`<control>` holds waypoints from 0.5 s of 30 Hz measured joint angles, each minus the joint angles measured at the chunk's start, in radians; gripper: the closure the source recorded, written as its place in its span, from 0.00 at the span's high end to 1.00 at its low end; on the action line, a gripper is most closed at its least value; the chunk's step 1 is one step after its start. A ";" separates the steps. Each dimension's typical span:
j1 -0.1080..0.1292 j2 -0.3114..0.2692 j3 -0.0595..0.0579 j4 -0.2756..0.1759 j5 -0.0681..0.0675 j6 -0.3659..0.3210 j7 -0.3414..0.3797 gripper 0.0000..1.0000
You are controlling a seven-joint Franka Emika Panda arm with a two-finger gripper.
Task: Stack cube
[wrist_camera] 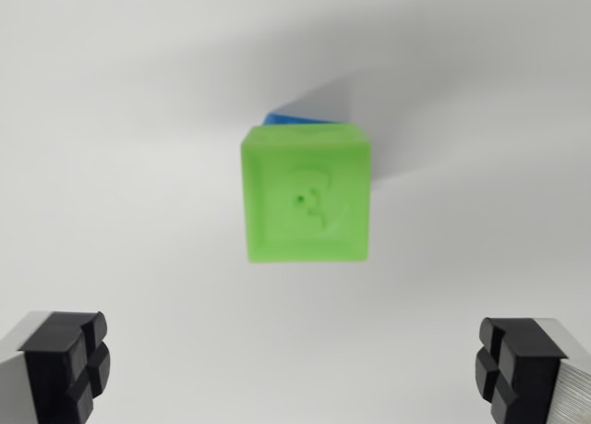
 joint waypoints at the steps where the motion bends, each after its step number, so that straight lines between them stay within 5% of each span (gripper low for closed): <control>1: 0.000 -0.007 0.000 0.004 -0.001 -0.011 0.001 1.00; 15: 0.000 -0.084 0.000 0.061 -0.010 -0.143 0.007 1.00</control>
